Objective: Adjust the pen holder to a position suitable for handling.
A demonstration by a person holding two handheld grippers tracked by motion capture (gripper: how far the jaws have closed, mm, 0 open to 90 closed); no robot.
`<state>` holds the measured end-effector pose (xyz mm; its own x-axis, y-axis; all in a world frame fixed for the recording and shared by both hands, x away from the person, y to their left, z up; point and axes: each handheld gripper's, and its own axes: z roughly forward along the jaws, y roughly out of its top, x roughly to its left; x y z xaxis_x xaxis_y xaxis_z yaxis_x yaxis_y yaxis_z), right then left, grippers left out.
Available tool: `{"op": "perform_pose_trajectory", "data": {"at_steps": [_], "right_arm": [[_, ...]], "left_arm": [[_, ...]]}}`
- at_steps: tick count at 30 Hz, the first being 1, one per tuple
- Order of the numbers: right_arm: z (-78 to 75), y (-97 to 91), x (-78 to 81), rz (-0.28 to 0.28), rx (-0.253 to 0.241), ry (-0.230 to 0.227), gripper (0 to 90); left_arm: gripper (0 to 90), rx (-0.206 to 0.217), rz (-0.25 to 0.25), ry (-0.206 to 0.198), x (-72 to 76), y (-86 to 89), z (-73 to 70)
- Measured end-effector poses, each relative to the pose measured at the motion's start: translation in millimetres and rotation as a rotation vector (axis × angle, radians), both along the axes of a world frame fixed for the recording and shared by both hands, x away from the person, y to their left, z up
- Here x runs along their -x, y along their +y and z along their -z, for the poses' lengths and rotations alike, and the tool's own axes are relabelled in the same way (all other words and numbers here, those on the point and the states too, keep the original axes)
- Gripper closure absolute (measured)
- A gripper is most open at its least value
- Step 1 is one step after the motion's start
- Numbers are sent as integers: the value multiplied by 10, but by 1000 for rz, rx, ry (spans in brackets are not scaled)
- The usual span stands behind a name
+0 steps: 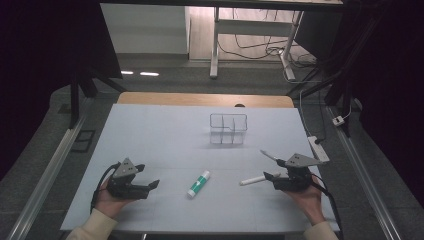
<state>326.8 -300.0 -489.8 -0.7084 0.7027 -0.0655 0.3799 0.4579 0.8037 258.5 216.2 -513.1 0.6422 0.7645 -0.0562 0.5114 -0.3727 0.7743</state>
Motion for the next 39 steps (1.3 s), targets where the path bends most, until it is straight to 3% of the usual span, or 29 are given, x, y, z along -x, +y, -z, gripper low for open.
{"op": "perform_pose_trajectory", "data": {"at_steps": [24,39], "right_arm": [[-226,109,-142,1,92,33,305],[-322,164,-388,13,129,51,310]], "left_arm": [[210,-26,13,13,-1,-33,17],[210,-30,17,22,-11,-27,33]]}}
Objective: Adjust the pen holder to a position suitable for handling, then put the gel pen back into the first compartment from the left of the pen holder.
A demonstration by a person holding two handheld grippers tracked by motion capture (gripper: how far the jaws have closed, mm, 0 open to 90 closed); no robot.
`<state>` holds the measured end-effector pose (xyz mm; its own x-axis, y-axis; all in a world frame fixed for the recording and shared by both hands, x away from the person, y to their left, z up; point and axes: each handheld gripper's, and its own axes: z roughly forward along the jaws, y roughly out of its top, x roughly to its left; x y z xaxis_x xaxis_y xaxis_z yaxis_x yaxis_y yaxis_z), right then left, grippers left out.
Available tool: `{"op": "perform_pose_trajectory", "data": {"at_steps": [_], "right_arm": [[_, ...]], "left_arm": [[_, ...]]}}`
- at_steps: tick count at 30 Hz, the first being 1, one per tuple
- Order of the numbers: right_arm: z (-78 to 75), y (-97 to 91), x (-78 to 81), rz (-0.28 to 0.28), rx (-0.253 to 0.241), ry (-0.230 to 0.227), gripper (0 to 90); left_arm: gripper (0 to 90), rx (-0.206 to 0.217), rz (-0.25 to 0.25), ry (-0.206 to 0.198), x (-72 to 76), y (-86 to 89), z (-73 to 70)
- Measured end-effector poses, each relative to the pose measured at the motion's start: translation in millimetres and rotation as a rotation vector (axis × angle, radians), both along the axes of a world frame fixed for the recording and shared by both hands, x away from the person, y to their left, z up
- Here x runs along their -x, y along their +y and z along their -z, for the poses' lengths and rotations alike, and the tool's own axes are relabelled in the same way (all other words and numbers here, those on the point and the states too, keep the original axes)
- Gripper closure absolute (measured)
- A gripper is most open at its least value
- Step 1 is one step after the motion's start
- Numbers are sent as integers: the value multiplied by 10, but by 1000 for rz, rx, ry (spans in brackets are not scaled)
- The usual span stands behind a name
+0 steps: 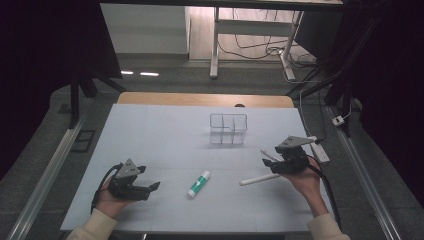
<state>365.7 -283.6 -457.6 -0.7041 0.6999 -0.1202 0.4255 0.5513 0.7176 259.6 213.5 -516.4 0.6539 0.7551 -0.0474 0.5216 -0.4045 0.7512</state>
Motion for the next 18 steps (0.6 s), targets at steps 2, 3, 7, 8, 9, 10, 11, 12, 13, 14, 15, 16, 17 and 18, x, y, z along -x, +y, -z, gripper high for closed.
{"op": "perform_pose_trajectory", "data": {"at_steps": [2,3,7,8,9,10,11,12,13,14,15,16,17,18], "right_arm": [[-8,1,-37,3,8,7,310],[-12,-1,-61,4,14,13,310],[-33,-1,-131,15,40,26,310],[-41,-3,-151,18,43,27,310],[-49,-5,-172,22,43,32,309],[-64,-16,-219,23,47,41,309],[-64,-16,-219,23,47,41,309],[-70,-18,-239,30,51,44,310],[-76,-25,-261,28,52,47,310],[-79,-25,-278,32,56,49,310],[-82,-28,-299,33,59,55,309],[-83,-30,-313,30,63,57,310],[-85,-29,-328,30,68,59,310],[-90,-23,-340,31,74,67,310]], "left_arm": [[210,-1,0,2,-2,1,3],[210,-1,0,3,-3,0,4],[210,-4,0,1,-2,-4,6],[211,-4,1,-2,0,-4,5],[212,-4,1,-4,2,-4,3],[212,-3,0,-5,3,-4,2],[212,-4,0,-5,4,-4,1],[212,-4,0,-5,3,-5,2],[212,-6,1,-4,2,-6,3],[212,-6,1,-3,-1,-7,5],[212,-6,1,-2,-2,-8,6],[212,-7,1,-1,-4,-8,8],[212,-7,1,0,-6,-7,10],[212,-8,2,1,-6,-7,12]]}}
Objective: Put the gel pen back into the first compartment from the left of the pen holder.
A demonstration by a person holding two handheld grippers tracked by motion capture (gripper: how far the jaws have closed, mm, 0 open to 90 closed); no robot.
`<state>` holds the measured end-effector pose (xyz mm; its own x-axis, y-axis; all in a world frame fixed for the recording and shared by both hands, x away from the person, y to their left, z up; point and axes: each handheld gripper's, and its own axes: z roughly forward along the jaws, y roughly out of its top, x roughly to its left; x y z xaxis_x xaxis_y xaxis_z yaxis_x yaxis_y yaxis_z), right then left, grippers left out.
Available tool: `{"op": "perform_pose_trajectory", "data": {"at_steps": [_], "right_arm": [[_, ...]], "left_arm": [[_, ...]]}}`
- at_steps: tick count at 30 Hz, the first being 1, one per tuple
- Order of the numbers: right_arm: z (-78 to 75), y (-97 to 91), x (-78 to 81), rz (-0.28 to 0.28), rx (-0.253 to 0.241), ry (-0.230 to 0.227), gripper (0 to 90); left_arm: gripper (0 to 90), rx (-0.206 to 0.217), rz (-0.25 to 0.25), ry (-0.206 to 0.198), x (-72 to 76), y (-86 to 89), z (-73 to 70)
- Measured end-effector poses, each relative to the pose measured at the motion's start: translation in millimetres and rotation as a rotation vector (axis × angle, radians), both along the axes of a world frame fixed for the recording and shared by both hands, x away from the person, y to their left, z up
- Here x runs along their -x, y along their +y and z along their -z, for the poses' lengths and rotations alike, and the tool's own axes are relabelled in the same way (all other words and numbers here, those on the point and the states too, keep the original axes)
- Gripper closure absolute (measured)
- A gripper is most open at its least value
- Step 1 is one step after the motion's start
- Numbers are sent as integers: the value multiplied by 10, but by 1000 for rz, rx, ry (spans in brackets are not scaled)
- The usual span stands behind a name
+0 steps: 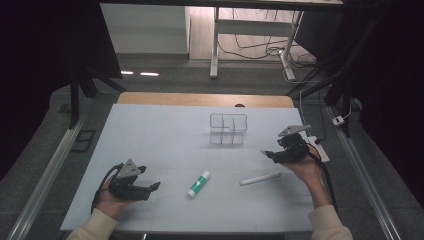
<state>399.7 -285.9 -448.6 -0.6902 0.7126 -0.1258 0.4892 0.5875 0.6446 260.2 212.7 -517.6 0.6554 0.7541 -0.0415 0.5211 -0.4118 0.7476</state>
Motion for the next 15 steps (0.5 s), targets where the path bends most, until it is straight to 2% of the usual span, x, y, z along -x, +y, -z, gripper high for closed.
{"op": "perform_pose_trajectory", "data": {"at_steps": [4,7,15], "right_arm": [[-8,19,-60,-11,25,24,310],[10,19,-128,-16,61,35,310],[52,-12,-244,-11,90,63,316]], "left_arm": [[212,-2,2,1,-1,0,4],[212,-2,1,4,-6,3,6],[212,-8,8,10,-17,0,21]]}}
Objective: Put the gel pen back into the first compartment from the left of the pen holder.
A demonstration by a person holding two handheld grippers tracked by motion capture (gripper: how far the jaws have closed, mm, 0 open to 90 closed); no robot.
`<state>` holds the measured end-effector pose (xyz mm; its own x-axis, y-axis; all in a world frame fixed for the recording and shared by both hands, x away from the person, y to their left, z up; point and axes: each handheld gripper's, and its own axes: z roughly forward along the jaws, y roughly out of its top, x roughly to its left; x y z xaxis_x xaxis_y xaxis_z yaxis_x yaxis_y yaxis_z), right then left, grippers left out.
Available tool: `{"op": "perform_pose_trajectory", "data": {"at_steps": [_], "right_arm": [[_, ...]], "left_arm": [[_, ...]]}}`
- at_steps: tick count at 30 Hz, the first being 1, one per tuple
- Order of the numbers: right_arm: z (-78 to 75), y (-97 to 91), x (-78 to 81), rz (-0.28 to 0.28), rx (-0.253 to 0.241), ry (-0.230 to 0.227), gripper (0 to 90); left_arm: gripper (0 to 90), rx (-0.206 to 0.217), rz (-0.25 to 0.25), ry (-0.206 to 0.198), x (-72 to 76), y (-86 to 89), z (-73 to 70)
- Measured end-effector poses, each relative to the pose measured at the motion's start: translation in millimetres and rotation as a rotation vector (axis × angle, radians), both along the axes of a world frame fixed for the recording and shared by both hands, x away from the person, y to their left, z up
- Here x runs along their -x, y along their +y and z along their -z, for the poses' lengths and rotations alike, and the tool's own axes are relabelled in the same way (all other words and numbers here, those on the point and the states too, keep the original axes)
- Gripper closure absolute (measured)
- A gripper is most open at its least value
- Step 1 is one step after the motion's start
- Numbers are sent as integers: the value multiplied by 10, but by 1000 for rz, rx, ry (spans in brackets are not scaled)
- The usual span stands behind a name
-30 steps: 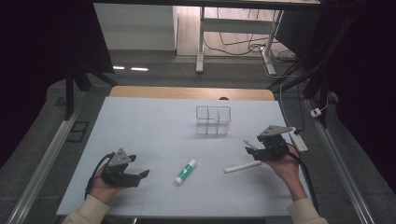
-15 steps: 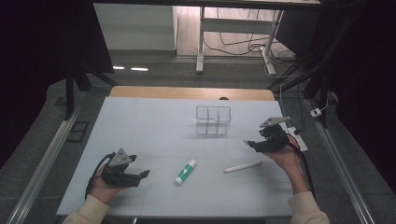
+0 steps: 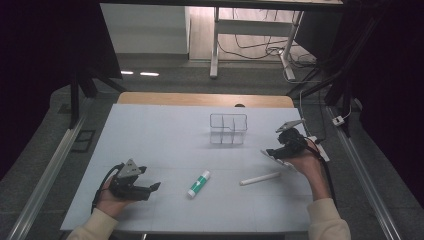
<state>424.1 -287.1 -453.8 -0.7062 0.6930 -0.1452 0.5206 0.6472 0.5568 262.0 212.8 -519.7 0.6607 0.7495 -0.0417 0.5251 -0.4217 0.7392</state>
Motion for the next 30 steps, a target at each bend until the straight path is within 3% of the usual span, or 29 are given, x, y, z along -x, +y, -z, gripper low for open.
{"op": "perform_pose_trajectory", "data": {"at_steps": [20,30], "right_arm": [[215,67,-219,-56,28,104,404],[307,72,-260,-74,47,149,504]], "left_arm": [[212,-5,2,4,-6,-2,11],[212,-6,0,4,-9,8,13]]}}
